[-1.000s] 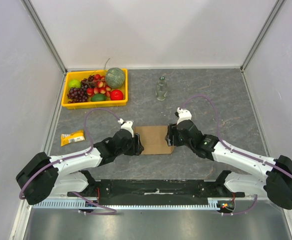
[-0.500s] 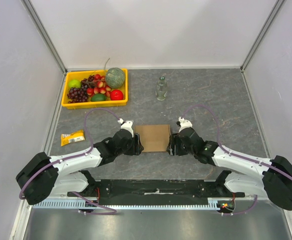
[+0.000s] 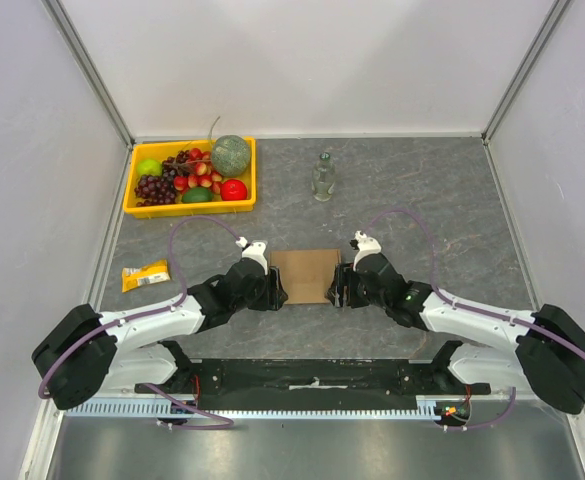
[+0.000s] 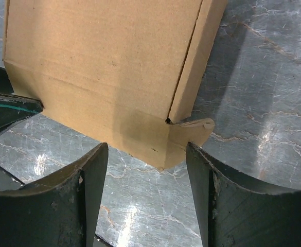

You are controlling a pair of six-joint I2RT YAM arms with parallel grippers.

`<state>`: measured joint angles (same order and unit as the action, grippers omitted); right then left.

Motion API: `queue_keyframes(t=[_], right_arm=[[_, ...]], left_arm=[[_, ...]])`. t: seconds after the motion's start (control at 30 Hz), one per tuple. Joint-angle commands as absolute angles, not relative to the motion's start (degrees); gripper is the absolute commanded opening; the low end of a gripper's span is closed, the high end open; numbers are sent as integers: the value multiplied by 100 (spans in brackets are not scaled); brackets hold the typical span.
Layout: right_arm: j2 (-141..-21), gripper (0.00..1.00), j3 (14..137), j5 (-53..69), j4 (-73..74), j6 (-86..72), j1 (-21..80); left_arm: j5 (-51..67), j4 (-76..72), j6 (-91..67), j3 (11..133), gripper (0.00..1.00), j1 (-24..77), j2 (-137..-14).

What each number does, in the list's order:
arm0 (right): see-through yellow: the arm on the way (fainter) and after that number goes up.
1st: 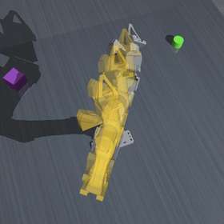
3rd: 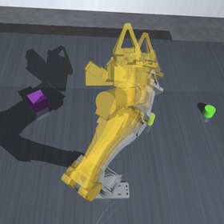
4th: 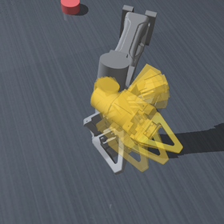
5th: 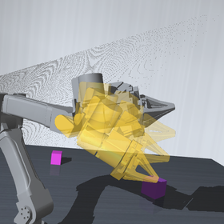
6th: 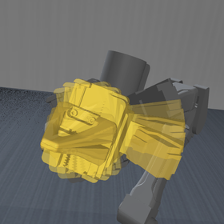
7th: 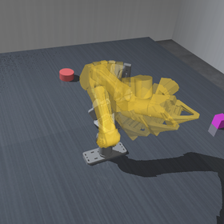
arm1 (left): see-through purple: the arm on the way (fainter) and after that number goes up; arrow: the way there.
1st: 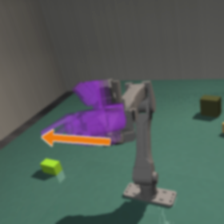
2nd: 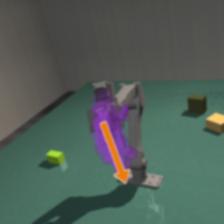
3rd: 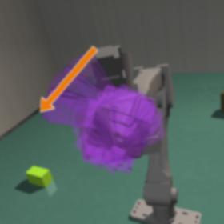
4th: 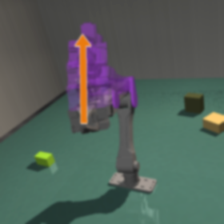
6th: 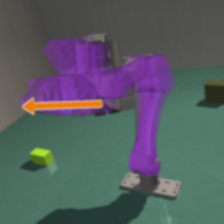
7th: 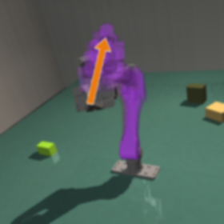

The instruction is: Fold the paper box

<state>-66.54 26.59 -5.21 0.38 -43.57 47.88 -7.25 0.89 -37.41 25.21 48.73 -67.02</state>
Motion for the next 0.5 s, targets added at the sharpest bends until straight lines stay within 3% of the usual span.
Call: queue_keyframes(t=[0.0,0.47], right_arm=[[-6759,69,2628,-606,-316,-4351,4781],[-6891,65,2654,-290,-580,-4394,4781]], left_arm=[[-809,-35,-3533,2689,59,4904,-6724],[-738,-35,-3516,2742,58,4896,-6820]])
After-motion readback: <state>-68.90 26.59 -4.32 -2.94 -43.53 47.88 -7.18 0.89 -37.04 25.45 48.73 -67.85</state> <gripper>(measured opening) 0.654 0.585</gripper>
